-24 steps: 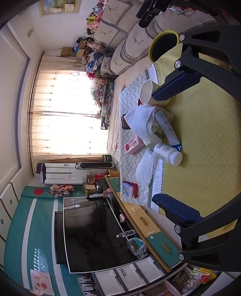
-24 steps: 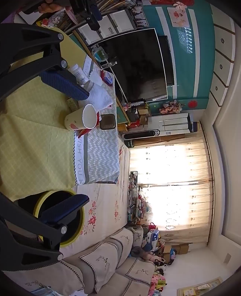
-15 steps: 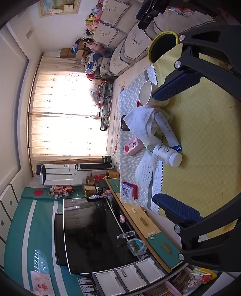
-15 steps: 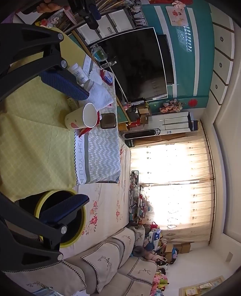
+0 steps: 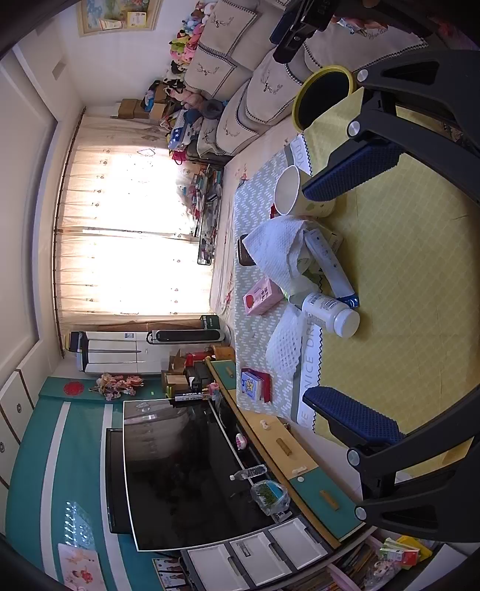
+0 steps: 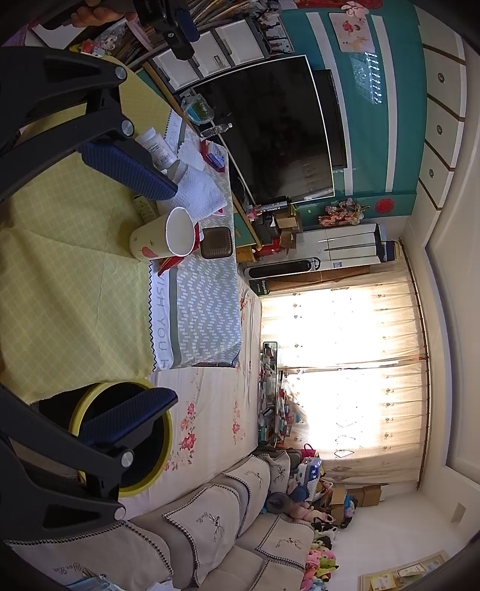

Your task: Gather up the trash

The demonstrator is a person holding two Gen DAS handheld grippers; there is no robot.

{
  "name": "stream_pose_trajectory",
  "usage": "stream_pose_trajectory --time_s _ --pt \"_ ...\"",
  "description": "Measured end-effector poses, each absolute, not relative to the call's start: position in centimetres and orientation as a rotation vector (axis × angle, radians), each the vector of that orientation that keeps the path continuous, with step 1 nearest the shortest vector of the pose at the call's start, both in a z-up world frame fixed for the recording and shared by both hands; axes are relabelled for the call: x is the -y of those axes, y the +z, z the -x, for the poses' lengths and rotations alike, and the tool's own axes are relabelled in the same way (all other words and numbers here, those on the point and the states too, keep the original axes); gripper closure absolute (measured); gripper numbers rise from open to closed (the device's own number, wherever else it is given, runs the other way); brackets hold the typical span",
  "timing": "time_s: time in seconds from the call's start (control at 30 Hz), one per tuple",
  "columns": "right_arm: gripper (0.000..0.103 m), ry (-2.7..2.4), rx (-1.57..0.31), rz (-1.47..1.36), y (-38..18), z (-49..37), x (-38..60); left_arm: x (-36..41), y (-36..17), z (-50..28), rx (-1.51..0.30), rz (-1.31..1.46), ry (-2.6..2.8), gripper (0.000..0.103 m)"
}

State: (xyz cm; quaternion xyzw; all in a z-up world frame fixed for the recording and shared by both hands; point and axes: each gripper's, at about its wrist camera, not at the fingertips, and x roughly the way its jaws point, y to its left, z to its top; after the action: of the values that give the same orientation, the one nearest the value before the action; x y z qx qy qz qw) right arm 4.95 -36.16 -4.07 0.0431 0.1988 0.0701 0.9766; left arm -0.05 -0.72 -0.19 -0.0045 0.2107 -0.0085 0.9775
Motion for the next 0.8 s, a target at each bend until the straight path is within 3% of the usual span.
stream_pose_trajectory --time_s 0.8 --pt "0.006 0.142 -0.412 -0.093 -4.69 -5.40 36.11 0.60 -0.56 -0.44 -0.443 0.017 -0.028 0.004"
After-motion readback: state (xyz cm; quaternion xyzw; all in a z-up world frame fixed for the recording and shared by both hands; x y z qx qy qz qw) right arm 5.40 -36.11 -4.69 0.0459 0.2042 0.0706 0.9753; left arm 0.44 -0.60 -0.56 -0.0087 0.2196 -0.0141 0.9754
